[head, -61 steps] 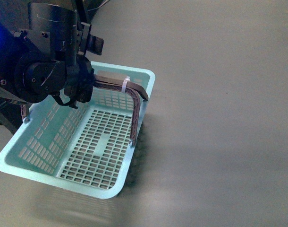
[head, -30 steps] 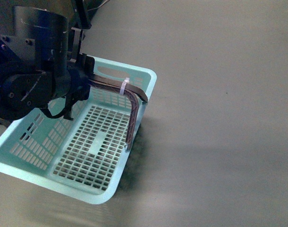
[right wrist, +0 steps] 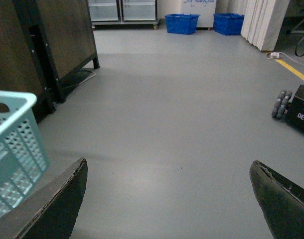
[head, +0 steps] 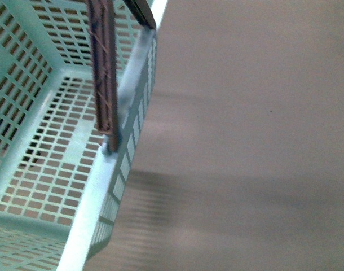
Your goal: Pick mango and avocado into basket
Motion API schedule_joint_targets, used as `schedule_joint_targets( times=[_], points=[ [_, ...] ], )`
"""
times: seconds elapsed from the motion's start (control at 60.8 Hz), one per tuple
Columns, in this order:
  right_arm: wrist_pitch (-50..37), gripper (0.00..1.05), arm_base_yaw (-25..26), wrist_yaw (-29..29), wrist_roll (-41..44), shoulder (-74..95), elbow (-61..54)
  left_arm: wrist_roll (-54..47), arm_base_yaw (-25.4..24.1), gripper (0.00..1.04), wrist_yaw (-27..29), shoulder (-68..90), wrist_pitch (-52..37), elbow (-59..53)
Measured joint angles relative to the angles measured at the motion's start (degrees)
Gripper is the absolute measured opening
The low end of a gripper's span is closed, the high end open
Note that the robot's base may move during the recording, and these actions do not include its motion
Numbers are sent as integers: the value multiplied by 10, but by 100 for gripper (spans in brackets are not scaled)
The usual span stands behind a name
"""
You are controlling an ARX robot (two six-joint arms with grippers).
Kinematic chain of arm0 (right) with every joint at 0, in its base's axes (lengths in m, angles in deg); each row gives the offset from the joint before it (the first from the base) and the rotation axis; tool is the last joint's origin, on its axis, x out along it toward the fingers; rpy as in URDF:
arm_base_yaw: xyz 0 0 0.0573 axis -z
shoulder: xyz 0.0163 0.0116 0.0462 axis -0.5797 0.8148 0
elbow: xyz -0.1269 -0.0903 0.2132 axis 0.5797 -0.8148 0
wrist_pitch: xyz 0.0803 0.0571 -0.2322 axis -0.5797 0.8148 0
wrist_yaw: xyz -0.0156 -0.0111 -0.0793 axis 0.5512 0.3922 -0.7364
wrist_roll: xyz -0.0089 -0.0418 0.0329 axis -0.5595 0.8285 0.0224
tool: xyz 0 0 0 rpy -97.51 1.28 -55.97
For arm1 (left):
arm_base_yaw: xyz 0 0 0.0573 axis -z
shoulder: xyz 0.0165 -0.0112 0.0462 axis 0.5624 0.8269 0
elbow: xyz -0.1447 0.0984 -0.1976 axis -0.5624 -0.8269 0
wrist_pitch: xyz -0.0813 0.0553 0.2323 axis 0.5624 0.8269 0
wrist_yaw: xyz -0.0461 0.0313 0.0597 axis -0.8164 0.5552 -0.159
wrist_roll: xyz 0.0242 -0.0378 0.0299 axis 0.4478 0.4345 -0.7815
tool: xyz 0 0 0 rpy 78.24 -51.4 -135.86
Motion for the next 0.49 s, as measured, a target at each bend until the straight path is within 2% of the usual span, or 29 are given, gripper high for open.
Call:
schedule_joint_targets(
  times=[0.115,0.494],
  points=[
    [0,96,0,0,0,0,0,-7,0,15,15,-83,40,-12],
    [0,96,0,0,0,0,0,-8,2,14,12,-83,43,-18]
  ],
)
